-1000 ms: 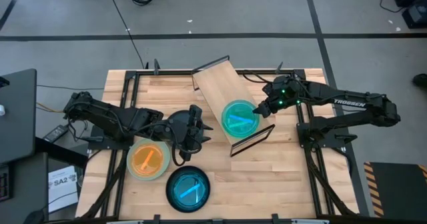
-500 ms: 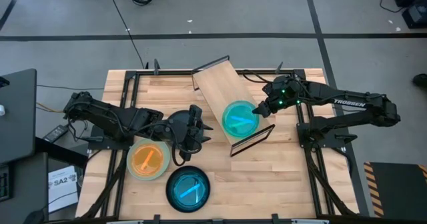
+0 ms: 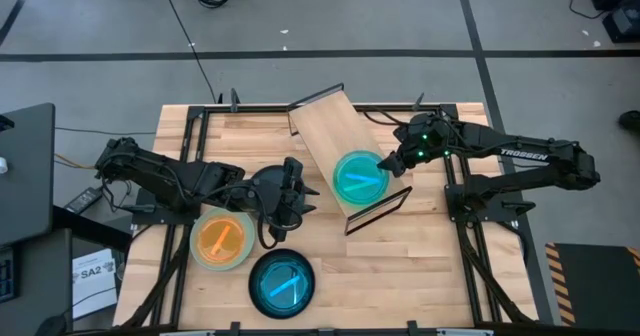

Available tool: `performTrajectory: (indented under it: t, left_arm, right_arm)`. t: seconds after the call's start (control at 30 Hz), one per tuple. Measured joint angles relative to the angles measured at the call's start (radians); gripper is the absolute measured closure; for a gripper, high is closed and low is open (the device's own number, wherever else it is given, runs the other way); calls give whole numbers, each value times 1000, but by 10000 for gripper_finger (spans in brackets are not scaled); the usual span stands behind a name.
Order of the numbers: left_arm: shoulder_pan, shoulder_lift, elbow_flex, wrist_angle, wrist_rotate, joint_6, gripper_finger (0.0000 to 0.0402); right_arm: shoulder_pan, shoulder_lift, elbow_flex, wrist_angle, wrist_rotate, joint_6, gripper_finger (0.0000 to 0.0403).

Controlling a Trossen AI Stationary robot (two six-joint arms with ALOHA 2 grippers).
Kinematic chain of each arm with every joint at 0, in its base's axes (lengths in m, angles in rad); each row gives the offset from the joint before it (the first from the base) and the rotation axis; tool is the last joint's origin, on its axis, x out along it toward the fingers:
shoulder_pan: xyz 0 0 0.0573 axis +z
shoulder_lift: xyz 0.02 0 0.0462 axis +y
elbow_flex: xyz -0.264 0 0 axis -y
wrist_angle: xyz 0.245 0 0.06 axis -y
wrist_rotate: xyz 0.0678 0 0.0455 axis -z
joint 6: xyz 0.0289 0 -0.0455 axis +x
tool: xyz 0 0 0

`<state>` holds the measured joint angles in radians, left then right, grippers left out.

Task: Place and stack plates onto a shelf
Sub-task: Stack the top transparent blue plate on top of the transparent green plate on the shelf, then put the top black plate on the shelf

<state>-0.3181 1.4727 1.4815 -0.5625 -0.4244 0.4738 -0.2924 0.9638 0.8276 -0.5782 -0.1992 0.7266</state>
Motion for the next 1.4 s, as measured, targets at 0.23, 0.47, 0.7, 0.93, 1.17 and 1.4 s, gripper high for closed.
performTrajectory:
  t: [0.23, 0.47, 0.7, 0.93, 1.17, 1.4]
  left_arm:
    - [0, 0, 0, 0, 0, 0, 233]
    - [0, 0, 0, 0, 0, 0, 233]
    - [0, 0, 0, 0, 0, -1, 233]
    - [1, 0, 0, -21, 0, -100, 233]
    - [1, 0, 1, -116, 0, -259, 233]
    - [1, 0, 1, -247, 1, -414, 233]
  right_arm:
    - [0, 0, 0, -1, 0, -50, 220]
    - [0, 0, 0, -14, 0, -50, 185]
    - [0, 0, 0, -26, 0, -50, 157]
    - [0, 0, 0, -26, 0, -95, 149]
    - [0, 0, 0, -26, 0, -153, 148]
    - [0, 0, 0, -28, 0, -155, 150]
